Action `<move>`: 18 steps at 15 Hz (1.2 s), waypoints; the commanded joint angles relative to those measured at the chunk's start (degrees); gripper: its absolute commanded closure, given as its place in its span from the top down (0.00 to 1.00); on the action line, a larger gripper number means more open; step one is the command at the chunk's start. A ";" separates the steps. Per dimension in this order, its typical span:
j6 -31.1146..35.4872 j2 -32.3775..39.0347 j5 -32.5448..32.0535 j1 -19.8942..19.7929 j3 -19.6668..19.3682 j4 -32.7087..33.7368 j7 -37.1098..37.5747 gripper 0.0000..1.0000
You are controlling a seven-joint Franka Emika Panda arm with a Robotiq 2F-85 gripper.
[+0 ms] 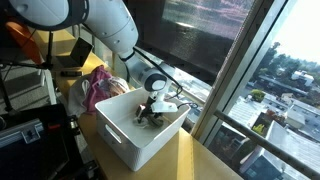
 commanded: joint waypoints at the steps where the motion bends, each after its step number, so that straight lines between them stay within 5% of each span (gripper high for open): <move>1: -1.05 1.39 0.00 -1.13 0.59 0.97 -0.17 0.75; 12: -0.69 -1.75 0.82 -1.30 1.15 -3.01 1.05 0.01; 18: 0.80 -16.48 2.45 -1.79 3.74 -16.09 1.38 0.00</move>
